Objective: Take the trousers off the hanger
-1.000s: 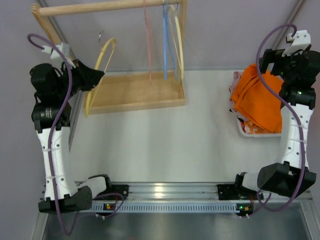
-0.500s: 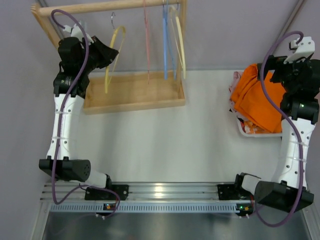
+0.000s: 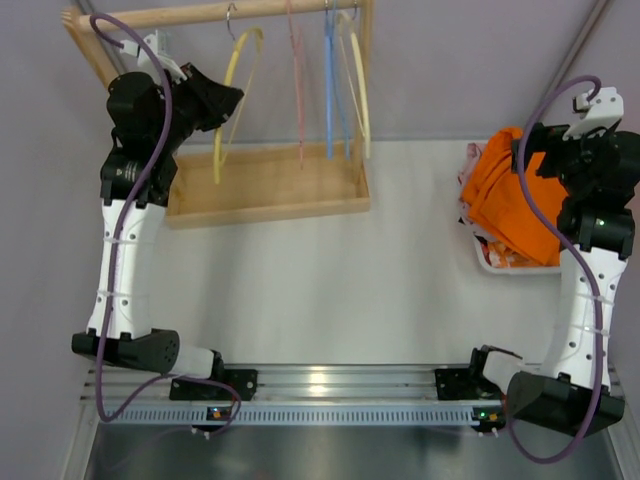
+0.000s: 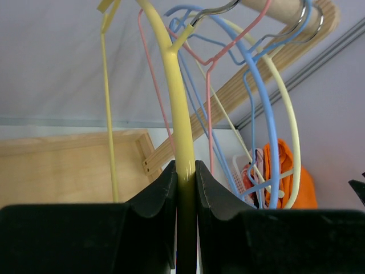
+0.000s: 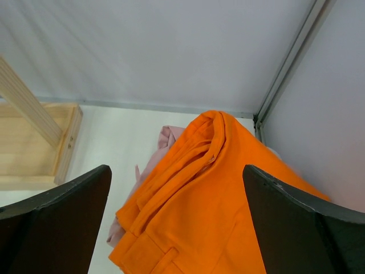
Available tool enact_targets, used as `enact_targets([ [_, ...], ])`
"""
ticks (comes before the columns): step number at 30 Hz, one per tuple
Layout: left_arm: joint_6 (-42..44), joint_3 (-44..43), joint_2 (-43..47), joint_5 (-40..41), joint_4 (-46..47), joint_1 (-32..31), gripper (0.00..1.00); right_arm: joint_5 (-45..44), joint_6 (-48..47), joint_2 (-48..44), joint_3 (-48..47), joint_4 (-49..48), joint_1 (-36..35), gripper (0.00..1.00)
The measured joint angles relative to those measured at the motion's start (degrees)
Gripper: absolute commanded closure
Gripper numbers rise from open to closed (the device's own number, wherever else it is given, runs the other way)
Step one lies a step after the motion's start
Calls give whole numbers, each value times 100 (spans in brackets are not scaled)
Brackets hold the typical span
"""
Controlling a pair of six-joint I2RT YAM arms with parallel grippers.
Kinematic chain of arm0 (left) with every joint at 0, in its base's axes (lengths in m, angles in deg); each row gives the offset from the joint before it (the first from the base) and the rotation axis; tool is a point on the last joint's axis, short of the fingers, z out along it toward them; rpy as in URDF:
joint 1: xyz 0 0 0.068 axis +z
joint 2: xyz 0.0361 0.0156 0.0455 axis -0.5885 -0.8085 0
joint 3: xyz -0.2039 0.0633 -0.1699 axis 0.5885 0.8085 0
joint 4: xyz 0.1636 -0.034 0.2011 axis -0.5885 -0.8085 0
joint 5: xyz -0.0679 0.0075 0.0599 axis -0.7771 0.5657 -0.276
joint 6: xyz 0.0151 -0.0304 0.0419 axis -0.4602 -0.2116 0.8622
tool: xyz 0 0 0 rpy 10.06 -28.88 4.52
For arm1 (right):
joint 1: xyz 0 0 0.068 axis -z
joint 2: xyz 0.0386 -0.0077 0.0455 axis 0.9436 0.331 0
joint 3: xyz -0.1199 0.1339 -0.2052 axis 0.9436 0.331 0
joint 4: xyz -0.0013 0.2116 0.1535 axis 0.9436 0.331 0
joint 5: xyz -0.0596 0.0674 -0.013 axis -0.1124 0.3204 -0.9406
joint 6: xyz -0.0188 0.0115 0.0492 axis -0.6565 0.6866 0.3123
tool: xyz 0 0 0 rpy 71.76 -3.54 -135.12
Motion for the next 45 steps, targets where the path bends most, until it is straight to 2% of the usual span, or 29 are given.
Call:
enact_targets([
  [5,92,-654,-275,127,26,-42,100,17,149,87,-13,17,0,1],
  [10,284,-883,-688,404,111,-151,100,57,249,125,-13,74,2,1],
  [19,584,-1102,-1440,734,210,-525,100,79,372,136,-87,103,2,1],
  [29,903,-1130,-1541,1025,330,-984,99,120,595,133,-79,98,7,0],
  [31,927,-1130,-1580,1078,363,-1003,93,138,629,133,-74,98,7,1],
  [32,935,-1130,-1598,1099,374,-1010,79,138,636,133,-72,98,7,1],
  [35,1012,-1110,-1609,1152,396,-1014,49,140,640,122,-70,101,7,1],
  [38,1067,-990,-1572,1196,468,-1014,37,142,640,92,-63,101,7,1],
  [45,1307,-76,-977,1401,494,-1014,7,162,638,-74,22,118,7,1],
])
